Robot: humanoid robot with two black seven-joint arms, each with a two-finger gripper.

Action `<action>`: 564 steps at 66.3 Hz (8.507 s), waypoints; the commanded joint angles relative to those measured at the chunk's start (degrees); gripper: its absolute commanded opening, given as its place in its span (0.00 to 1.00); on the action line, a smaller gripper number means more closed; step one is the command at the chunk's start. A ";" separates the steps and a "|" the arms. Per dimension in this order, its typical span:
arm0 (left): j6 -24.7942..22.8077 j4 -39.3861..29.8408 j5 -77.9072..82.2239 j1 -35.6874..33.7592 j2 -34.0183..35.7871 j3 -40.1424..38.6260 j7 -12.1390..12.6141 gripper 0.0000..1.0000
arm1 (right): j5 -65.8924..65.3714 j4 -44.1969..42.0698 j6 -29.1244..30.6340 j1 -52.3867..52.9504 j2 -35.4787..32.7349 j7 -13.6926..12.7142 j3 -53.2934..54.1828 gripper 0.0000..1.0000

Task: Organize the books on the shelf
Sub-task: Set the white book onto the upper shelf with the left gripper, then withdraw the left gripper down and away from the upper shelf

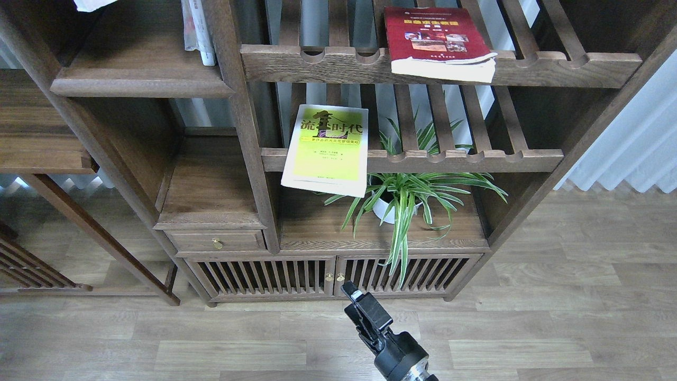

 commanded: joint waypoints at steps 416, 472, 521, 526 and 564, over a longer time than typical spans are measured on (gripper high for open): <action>0.00 14.84 2.12 -5.54 -12.87 8.63 -27.60 0.60 | 0.44 1.58 0.00 -1.06 0.00 0.36 0.18 0.99; 0.00 6.49 -10.45 14.59 -23.68 -4.29 -30.94 0.62 | 0.44 1.49 0.00 -0.97 0.00 0.36 0.09 0.99; 0.00 12.12 -13.70 3.34 -15.68 -4.12 -29.36 0.72 | 0.44 1.58 0.00 -0.44 0.00 0.36 -0.09 0.99; 0.00 11.85 -13.70 3.34 -15.77 -3.68 -29.44 0.74 | 0.44 1.58 0.00 -0.36 0.00 0.36 0.00 0.99; 0.00 11.50 -13.62 0.96 -16.91 -1.75 -29.79 0.81 | 0.44 1.58 0.00 -0.44 0.00 0.36 -0.09 0.99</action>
